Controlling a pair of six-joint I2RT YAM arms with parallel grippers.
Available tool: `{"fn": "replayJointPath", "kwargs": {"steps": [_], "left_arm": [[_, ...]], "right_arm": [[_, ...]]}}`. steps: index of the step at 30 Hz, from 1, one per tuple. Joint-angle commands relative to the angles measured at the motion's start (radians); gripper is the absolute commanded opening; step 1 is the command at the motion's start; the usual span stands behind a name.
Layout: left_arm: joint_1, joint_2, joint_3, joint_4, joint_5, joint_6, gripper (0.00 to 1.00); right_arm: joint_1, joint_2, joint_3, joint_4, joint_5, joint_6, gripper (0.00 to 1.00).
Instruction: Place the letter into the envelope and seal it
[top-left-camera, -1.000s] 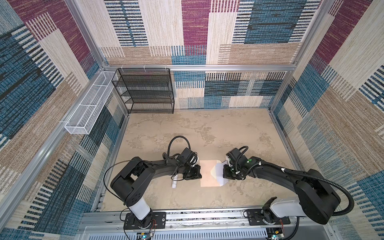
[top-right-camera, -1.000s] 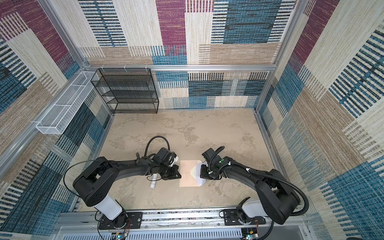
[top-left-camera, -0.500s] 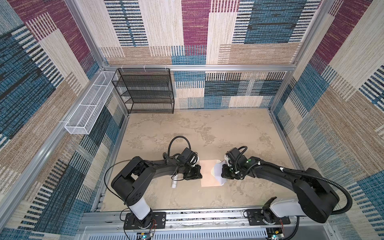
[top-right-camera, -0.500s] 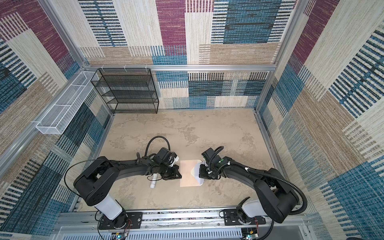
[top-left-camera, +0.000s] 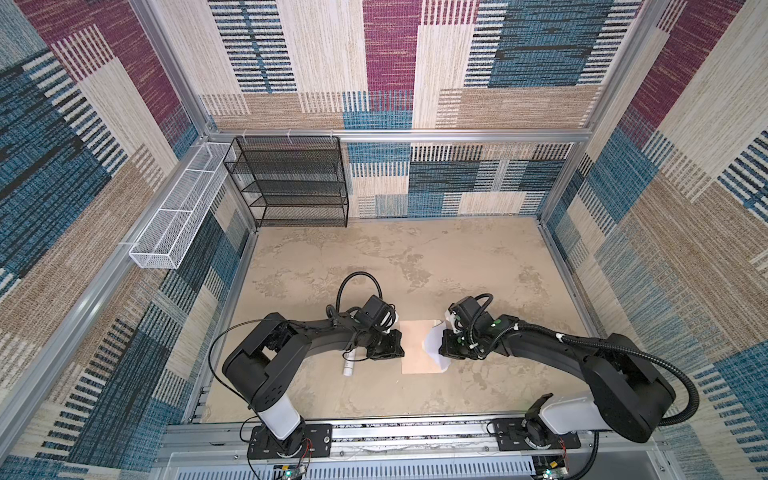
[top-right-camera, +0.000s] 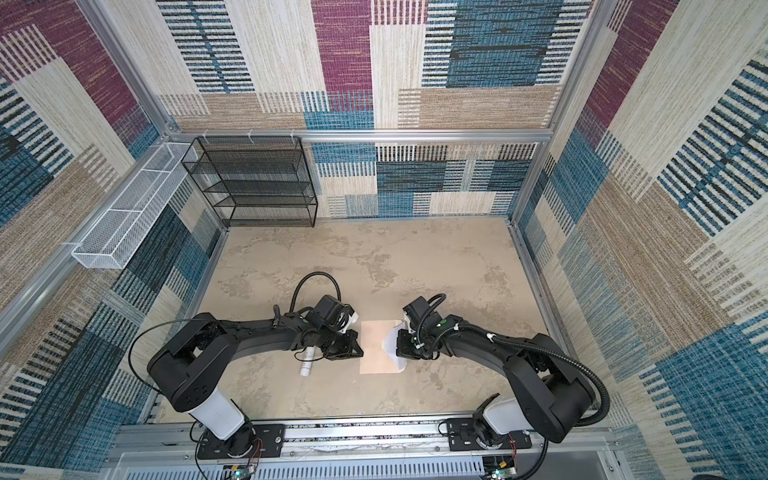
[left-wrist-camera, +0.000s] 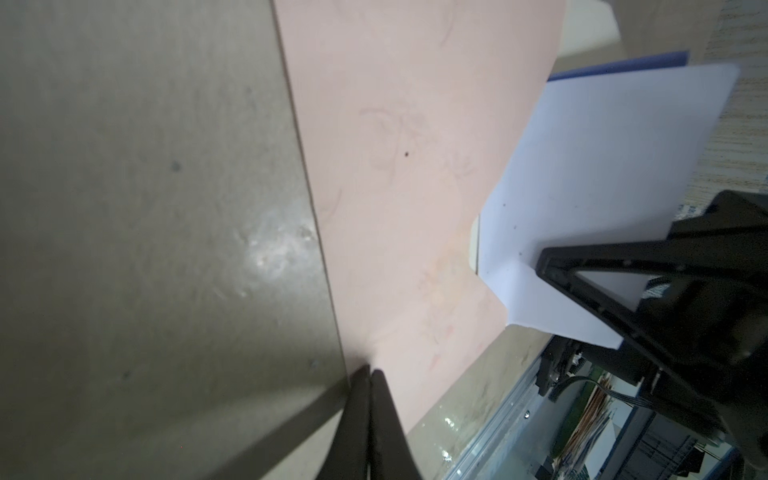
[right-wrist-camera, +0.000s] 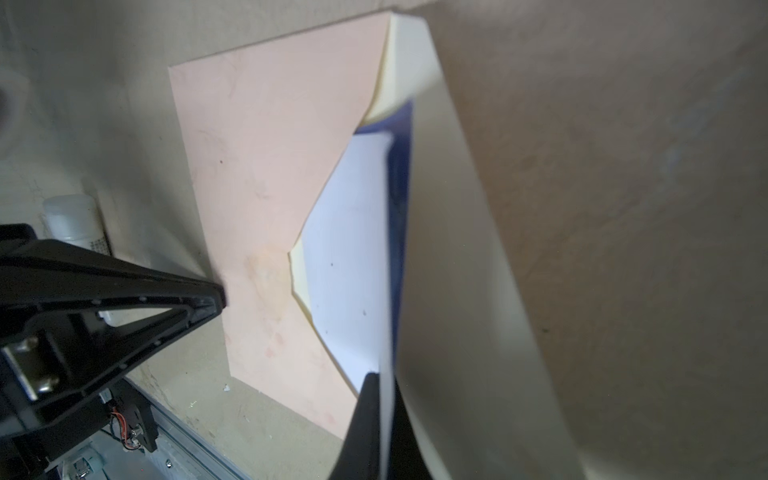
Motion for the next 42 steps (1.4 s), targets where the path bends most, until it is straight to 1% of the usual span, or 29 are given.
{"fn": "replayJointPath", "kwargs": {"steps": [1, 3, 8, 12, 18, 24, 26, 33, 37, 42], "left_arm": [[-0.002, -0.001, 0.002, -0.128, -0.082, 0.028, 0.1], [-0.001, -0.008, 0.006, -0.134, -0.08, 0.031, 0.13], [-0.001, -0.032, 0.017, -0.158, -0.075, 0.034, 0.18], [-0.002, -0.058, 0.024, -0.178, -0.079, 0.035, 0.23], [-0.002, -0.076, 0.045, -0.196, -0.081, 0.036, 0.31], [0.001, -0.066, 0.066, -0.204, -0.073, 0.04, 0.37], [0.0, -0.07, 0.068, -0.208, -0.076, 0.041, 0.39], [0.001, -0.103, 0.071, -0.241, -0.106, 0.046, 0.44], [0.01, -0.132, 0.073, -0.266, -0.126, 0.051, 0.47], [0.045, -0.152, 0.067, -0.289, -0.145, 0.069, 0.49]], "right_arm": [[0.002, -0.009, -0.016, 0.027, -0.003, -0.014, 0.07], [0.002, -0.009, -0.024, 0.036, -0.003, -0.01, 0.1], [-0.002, -0.025, -0.03, 0.043, 0.007, 0.0, 0.24], [-0.015, -0.041, -0.033, 0.049, 0.006, 0.005, 0.27], [-0.031, -0.042, -0.041, 0.084, -0.027, 0.01, 0.22], [-0.031, -0.026, -0.041, 0.107, -0.054, 0.013, 0.21], [-0.031, -0.021, -0.042, 0.113, -0.056, 0.012, 0.19], [-0.031, -0.013, -0.04, 0.121, -0.058, 0.013, 0.06], [-0.031, -0.013, -0.032, 0.116, -0.052, 0.008, 0.03], [-0.031, -0.008, -0.025, 0.116, -0.053, 0.006, 0.02]]}}
